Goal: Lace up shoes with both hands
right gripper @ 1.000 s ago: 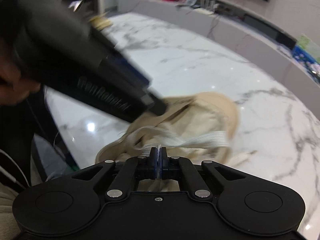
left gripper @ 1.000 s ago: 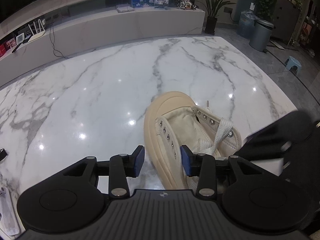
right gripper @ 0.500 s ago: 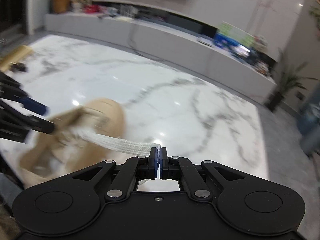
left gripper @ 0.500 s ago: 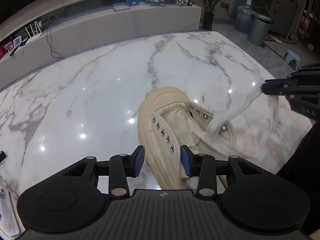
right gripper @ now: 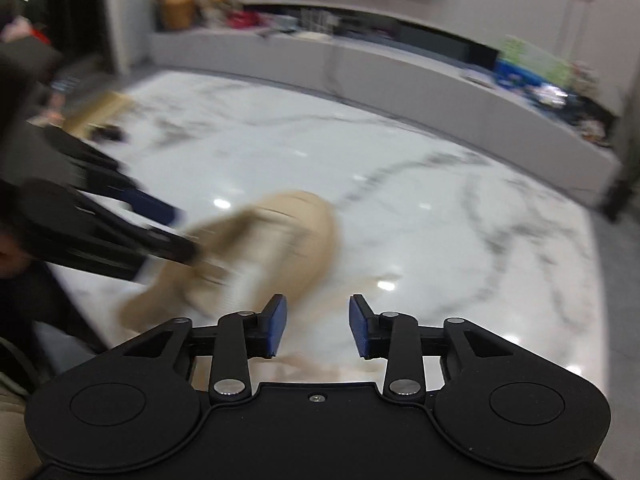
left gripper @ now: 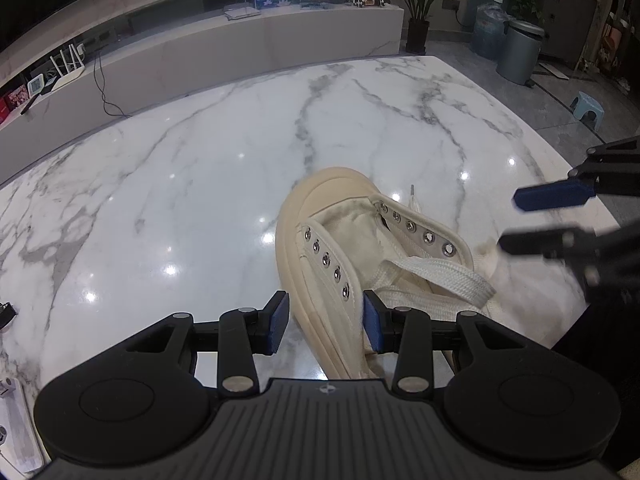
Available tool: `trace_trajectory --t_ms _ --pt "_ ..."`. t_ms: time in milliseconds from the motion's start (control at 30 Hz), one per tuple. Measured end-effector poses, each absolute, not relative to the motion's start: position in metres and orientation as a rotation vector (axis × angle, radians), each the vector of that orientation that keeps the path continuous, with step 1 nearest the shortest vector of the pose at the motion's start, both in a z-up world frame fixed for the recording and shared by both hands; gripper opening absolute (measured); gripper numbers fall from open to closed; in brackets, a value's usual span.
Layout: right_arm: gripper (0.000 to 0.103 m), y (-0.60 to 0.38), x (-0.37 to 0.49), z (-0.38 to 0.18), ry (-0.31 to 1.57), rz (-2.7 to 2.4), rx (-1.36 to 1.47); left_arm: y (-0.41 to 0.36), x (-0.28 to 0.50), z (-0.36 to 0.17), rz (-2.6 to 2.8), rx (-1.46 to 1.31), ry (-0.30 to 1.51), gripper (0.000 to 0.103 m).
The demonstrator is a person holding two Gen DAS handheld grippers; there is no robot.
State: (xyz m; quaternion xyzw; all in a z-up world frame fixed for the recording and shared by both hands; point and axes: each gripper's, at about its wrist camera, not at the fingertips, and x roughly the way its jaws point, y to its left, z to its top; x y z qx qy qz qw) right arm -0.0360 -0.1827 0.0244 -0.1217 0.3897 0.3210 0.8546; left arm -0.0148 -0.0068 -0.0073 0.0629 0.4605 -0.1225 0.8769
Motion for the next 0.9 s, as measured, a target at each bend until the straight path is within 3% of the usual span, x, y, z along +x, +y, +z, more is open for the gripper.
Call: trace_trajectory --t_ms 233,267,300,333,433,900 --pt "0.042 -0.161 -0.043 0.011 0.887 0.767 -0.271 -0.016 -0.013 -0.010 -0.255 0.136 0.960 0.038" --pt "0.037 -0.160 -0.042 0.008 0.898 0.761 -0.274 -0.015 -0.013 -0.010 -0.256 0.136 0.961 0.038" --pt "0.022 -0.161 -0.042 0.007 0.904 0.767 -0.262 -0.016 -0.013 -0.010 -0.255 0.136 0.961 0.038" --pt "0.014 -0.162 -0.041 0.007 0.911 0.772 -0.250 -0.016 -0.013 -0.010 -0.255 0.137 0.961 0.038" --pt "0.001 -0.163 -0.040 0.005 0.922 0.776 -0.238 -0.016 -0.013 -0.011 -0.254 0.139 0.963 0.039" --pt "0.000 -0.199 -0.013 0.011 0.873 0.469 -0.312 -0.020 -0.013 -0.009 -0.268 0.168 0.952 0.039"
